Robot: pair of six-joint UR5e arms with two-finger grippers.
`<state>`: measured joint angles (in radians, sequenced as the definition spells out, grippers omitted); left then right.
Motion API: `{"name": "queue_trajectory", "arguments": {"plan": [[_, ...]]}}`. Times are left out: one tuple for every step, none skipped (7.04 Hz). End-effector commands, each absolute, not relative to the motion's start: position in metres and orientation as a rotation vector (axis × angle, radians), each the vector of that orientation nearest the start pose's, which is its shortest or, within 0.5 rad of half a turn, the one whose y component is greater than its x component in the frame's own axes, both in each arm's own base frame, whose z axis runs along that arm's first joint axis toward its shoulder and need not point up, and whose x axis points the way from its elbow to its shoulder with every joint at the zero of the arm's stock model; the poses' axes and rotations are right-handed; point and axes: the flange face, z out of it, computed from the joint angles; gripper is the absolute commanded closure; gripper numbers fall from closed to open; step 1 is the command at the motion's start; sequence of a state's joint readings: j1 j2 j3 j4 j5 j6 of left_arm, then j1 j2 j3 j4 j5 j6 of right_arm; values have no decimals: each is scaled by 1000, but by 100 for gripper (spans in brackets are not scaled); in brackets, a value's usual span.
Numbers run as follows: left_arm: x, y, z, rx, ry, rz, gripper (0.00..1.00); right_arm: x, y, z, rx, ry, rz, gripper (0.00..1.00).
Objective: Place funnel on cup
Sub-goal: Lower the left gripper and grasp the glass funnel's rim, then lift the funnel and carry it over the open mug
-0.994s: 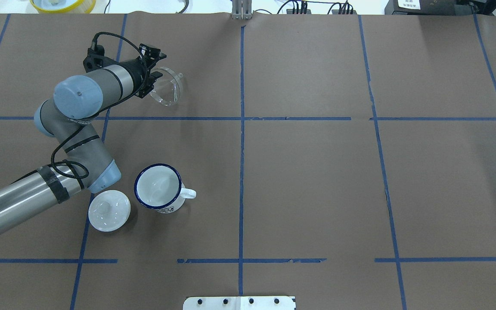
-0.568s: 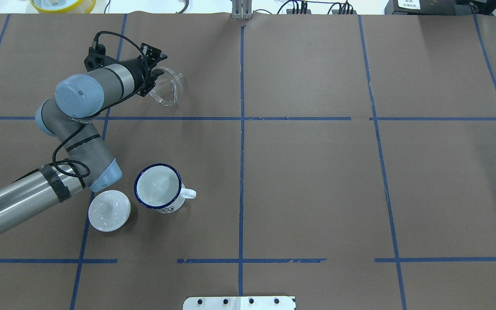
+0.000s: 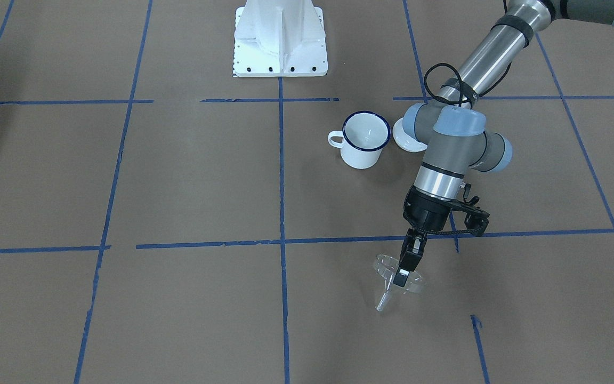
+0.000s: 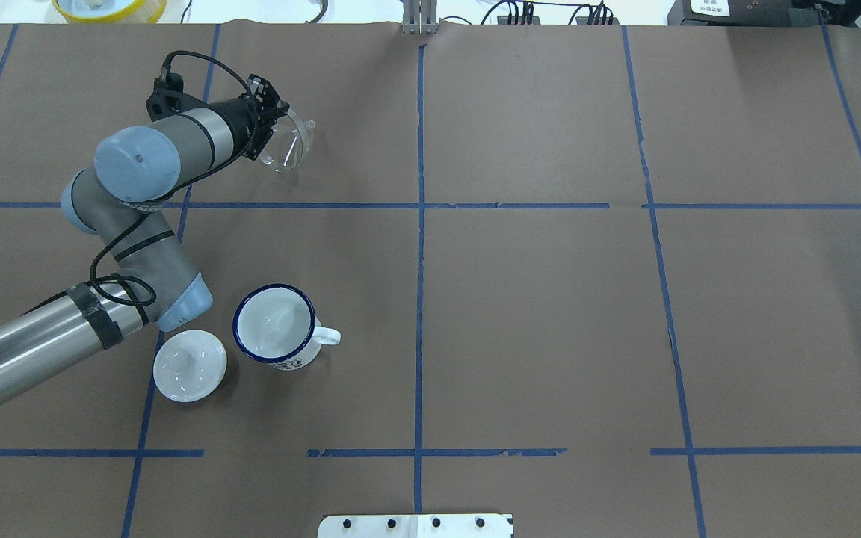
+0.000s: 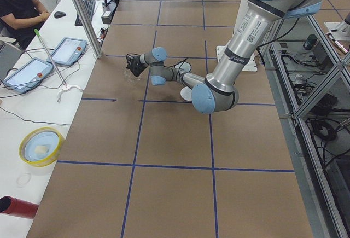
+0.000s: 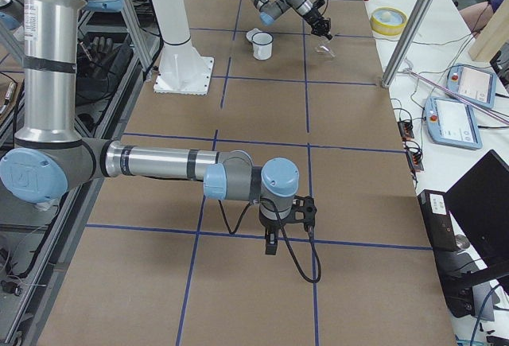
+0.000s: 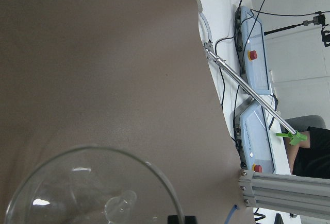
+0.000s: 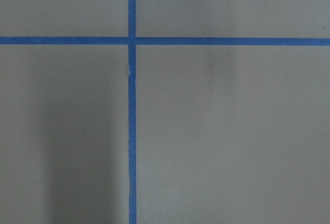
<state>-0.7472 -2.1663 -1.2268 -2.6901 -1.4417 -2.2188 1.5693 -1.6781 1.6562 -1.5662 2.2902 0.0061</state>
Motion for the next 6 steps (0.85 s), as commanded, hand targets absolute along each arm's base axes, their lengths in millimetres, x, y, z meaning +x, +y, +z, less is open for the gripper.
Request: {"name": "queue_trajectory", "arguments": {"plan": [[402,-616,293,231,1492,-1251,100,67,-445,670,-19,-719,10,0],[395,-609,266,200,1436,-1204,100,67,-445,670,-19,-719,10,0],[386,-592,234,169,1336,-1174,100,67,-445,670,-19,-719,10,0],[372,-571,204,150,1230,-1141,100,67,-445,670,-19,-719,10,0],[360,-550,188,87,1128,-1132,100,67,-445,670,-19,-719,10,0],[354,-532,176,14,1023,-1119,100,67,-445,671,-20,-719,11,0]]}}
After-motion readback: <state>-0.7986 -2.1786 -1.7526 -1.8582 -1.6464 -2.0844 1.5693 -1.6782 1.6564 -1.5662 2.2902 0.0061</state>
